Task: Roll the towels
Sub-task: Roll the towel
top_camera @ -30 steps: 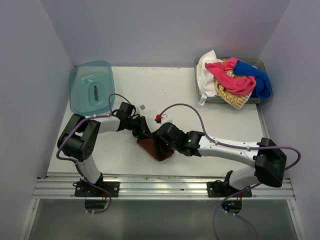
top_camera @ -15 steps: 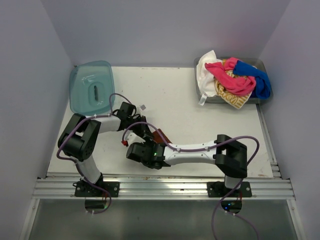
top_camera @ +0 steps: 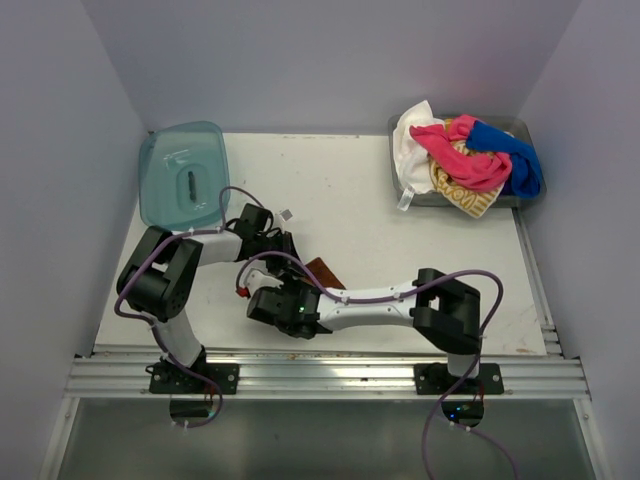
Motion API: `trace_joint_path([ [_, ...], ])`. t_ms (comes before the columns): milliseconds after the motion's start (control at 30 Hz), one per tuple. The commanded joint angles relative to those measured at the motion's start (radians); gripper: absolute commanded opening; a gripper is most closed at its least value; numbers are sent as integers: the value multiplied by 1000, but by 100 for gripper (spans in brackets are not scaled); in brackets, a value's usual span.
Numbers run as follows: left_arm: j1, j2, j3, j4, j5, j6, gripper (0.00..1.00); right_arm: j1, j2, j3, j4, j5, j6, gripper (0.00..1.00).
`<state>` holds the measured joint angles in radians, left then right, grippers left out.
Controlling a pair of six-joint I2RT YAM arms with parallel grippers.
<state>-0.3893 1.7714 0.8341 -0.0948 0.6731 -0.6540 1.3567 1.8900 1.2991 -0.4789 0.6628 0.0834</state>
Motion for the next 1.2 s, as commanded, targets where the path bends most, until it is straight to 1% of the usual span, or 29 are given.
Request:
trace_joint_path([
  [0, -13, 36, -7, -45, -61, 30, 19, 7, 40, 42, 34, 41, -50, 61],
  [100, -13, 30, -9, -45, -61, 28, 19, 7, 72, 43, 37, 21, -36, 61],
  [167, -14, 22, -9, -45, -61, 27, 19, 4, 87, 40, 31, 9, 4, 58],
  [200, -13, 17, -9, -46, -60, 28, 20, 2, 99, 40, 26, 5, 24, 55],
  [233, -13, 4, -12, -45, -49, 27, 24, -8, 100, 39, 13, -9, 71, 43],
  [300, -13, -16, -12, -46, -43, 21, 29, -14, 66, 2, 28, -61, 134, 32],
  [333, -13, -36, -7, -49, -41, 17, 33, -21, 48, -15, 52, -77, 157, 23],
  [367, -13, -44, -3, -57, -41, 14, 35, -24, 34, -47, 63, -113, 180, 18],
  [433, -11, -70, 22, -75, -44, 11, 38, -36, -14, -79, 91, -140, 245, 12],
  [467, -10, -79, 31, -83, -46, 8, 40, -41, -28, -110, 100, -164, 266, 7],
  [633, -6, -145, 86, -118, -64, -15, 42, -83, -135, -219, 186, -253, 389, 2],
  [700, 1, -173, 92, -121, -72, -35, 42, -105, -195, -285, 236, -314, 439, 1],
  [867, 29, -227, 85, -121, -92, -73, 41, -189, -314, -446, 342, -436, 532, 1],
  [933, 46, -248, 80, -121, -98, -79, 41, -220, -341, -487, 387, -477, 575, 1],
  [967, 52, -256, 80, -120, -98, -81, 41, -234, -357, -535, 407, -497, 590, 1],
  [1033, 56, -265, 85, -125, -99, -78, 41, -281, -403, -590, 474, -569, 647, 1],
  [1100, 56, -267, 86, -132, -95, -72, 41, -332, -445, -679, 587, -607, 709, 1],
  [1133, 56, -267, 86, -134, -92, -68, 41, -349, -456, -736, 621, -652, 728, 1],
  [1167, 56, -265, 85, -138, -92, -67, 41, -364, -463, -763, 652, -660, 748, 1],
])
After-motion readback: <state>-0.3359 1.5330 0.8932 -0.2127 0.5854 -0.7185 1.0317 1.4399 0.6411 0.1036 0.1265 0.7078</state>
